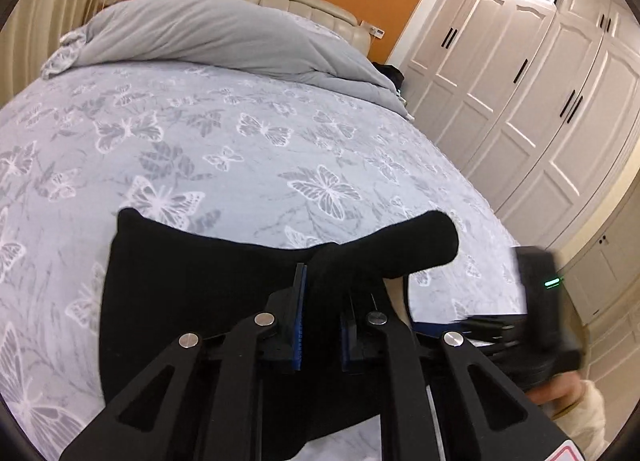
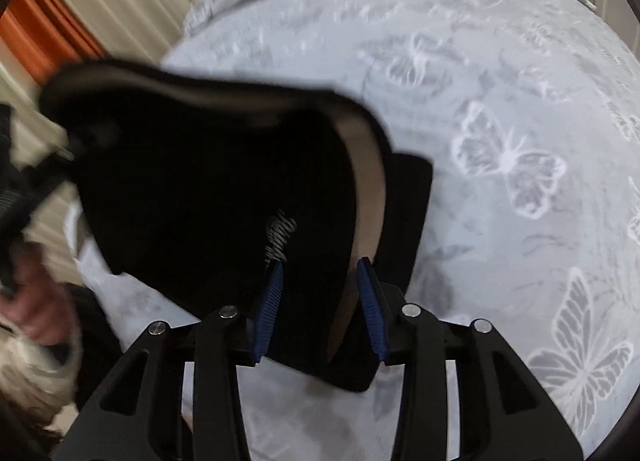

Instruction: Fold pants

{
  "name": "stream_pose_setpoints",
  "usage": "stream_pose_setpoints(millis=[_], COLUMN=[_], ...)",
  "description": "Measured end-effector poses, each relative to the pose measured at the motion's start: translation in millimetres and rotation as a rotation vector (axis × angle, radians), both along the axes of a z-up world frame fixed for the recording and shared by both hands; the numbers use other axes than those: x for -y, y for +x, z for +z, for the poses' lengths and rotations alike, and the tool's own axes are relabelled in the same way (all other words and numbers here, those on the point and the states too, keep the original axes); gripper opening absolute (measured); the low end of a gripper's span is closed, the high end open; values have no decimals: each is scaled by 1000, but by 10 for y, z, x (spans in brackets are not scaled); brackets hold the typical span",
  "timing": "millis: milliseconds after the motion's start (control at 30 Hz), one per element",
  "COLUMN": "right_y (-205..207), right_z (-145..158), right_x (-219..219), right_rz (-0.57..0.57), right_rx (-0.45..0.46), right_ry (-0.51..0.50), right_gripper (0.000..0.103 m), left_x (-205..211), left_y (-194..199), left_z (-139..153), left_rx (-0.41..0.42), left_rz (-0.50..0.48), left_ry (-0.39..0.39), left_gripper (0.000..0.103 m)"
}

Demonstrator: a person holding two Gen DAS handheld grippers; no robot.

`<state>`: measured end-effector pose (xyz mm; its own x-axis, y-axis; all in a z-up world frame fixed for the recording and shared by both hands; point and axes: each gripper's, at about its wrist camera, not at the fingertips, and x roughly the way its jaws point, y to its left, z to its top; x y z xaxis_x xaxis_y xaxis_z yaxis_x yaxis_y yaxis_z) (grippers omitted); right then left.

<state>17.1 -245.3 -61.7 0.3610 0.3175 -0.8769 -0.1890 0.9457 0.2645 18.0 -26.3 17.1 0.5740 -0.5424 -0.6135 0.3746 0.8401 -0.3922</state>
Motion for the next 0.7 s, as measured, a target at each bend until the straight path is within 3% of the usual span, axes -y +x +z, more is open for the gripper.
stream_pose_setpoints(millis=[33,67,100,133,200,267,333,367,400,467,533,567,600,633,667,700], right_y=[7,1,-18,-82,-184,-195,-117,-87,-74,-133,-252,-303,-318,-309,-294,-232], right_z=[-3,50,140,322,553,489,186,67,2,91,301,388,471,545,577,579], right_x=[-61,-80,-69,-28,27,123,245,315,386,573,707,740,706,620,513,410], right_rz=[12,15,20,11,11,-7,-83,-134,-169,-222,-250,-249,-247,-241,-208,-178], right_rx=[17,33,45,94,176,156,72,32,11,33,91,125,157,202,230,226], right_ry=[-38,-38,27,95,105,84,-51,-136,-194,-117,48,107,132,128,93,70], right_gripper=[26,7,3,3,3,4,7,10,10,10,14,42,84,92,92,92], left_x=[22,30,62,72,122,218,377,463,590,781,863,832,724,611,415,275], left_y=[-1,-5,-31,-48,-97,-175,-253,-292,-337,-410,-523,-565,-605,-614,-598,-555], left_z=[-11,-14,-19,-23,-28,-73,-212,-303,-469,-726,-696,-590,-408,-272,-105,-29], left_rx=[-1,0,3,3,2,-3,-27,-46,-76,-124,-74,-42,0,32,78,101], left_rz=[-5,-11,-19,-27,-57,-100,-134,-145,-152,-186,-210,-225,-220,-200,-146,-97], left_ry=[6,12,21,20,11,5,36,62,111,199,265,245,191,147,91,70], left_gripper=[11,11,11,11,11,12,25,56,73,72,72,72,75,81,92,93])
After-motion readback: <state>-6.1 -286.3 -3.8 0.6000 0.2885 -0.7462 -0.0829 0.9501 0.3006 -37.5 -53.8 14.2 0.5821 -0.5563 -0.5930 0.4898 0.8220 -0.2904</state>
